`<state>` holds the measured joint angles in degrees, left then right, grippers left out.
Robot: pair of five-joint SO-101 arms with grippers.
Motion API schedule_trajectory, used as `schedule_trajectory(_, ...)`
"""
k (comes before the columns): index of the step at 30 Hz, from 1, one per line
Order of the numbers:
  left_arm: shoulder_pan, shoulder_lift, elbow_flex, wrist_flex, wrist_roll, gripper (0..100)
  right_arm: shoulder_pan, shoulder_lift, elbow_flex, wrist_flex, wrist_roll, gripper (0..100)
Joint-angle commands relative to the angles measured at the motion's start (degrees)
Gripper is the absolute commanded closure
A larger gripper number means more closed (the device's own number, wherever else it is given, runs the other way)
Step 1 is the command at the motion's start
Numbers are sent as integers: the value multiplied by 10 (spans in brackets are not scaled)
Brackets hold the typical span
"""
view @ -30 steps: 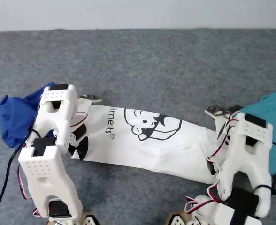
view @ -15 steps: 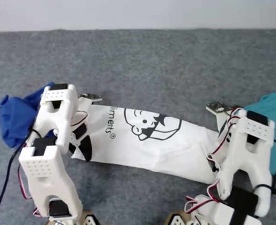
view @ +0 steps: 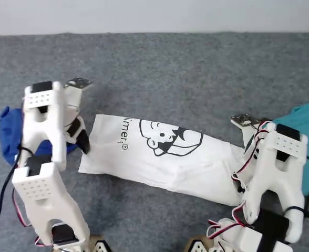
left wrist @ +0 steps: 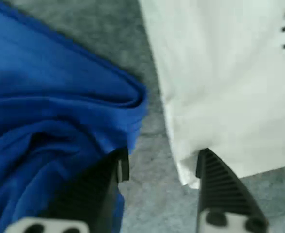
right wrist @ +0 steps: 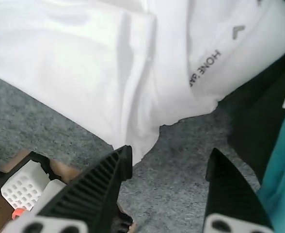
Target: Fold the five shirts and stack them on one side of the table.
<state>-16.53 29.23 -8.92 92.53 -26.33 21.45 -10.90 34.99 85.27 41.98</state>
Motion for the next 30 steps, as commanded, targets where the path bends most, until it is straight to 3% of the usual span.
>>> schedule_trajectory(1,-16,-26,-17,6,-4,772,2,-9,-18,3,-5,743)
schedule_trajectory(9,20,25,25,1,-2,772,2,-9,-18,3,-4,744)
schedule_trajectory(13,30,48,-22,67,-9,771,2,-5,-18,2,-4,745)
schedule_trajectory(15,34,40,-40,81,-39,771,2,-4,-18,0,-5,745)
schedule_trajectory(22,33,-34,-43,78,-34,771,3,-4,-18,-4,-6,745)
schedule_trajectory(27,53,-39,-71,46,100,772,3,-4,-18,0,-6,745)
schedule_trajectory(30,56,-30,-131,39,126,772,3,-4,-18,0,-6,745)
